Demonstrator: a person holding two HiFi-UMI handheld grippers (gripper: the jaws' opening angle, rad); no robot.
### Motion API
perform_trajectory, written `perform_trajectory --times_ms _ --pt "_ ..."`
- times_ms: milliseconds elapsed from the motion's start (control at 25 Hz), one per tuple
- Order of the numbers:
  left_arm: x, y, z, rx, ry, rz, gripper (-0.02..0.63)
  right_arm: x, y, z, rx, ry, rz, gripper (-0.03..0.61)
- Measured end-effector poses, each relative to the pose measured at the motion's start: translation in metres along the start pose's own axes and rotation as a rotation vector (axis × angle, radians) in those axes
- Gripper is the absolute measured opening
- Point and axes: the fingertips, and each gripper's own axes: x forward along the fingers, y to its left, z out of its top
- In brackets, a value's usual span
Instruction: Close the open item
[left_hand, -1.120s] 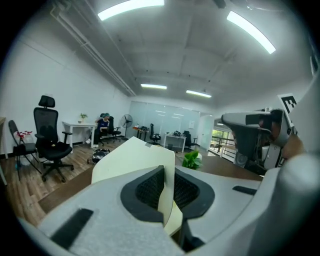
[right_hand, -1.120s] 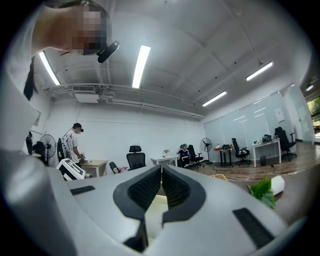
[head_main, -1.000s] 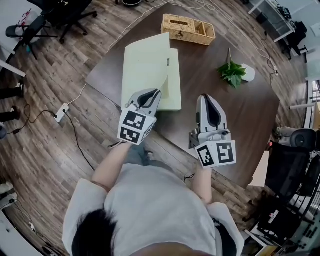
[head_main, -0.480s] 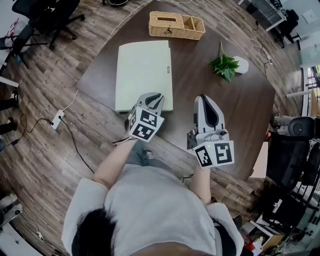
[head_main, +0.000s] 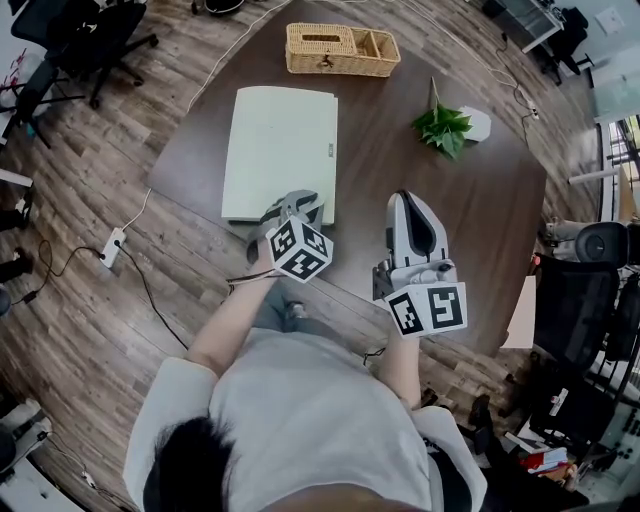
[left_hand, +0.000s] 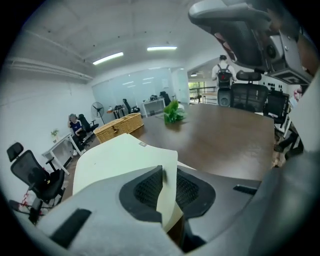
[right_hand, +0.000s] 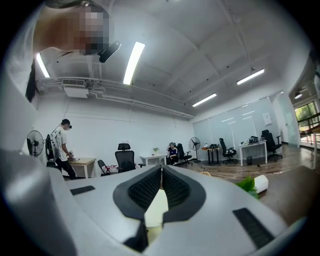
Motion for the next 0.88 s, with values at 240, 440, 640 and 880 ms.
perform_trajectory --times_ms 240,440,640,880 --pt "0.007 -0.005 -0.005 0.099 0.07 -0.027 0.026 0.005 -0.002 -0.002 0.006 0.001 0.005 0.014" --pt "0.013 -0.01 -0.012 0.224 0.163 -0.054 0.028 0.009 -0.003 -0.003 0.01 0.001 0.009 0.014" --pt "0.015 -0.013 -0.015 0.328 0.231 -0.058 0.029 0.01 -0.004 -0.003 0.016 0.001 0.008 0.014" --pt "0.016 -0.014 -0.015 0.318 0.241 -0.091 0.04 0.009 -0.005 -0.003 0.016 0.0 0.008 0.014"
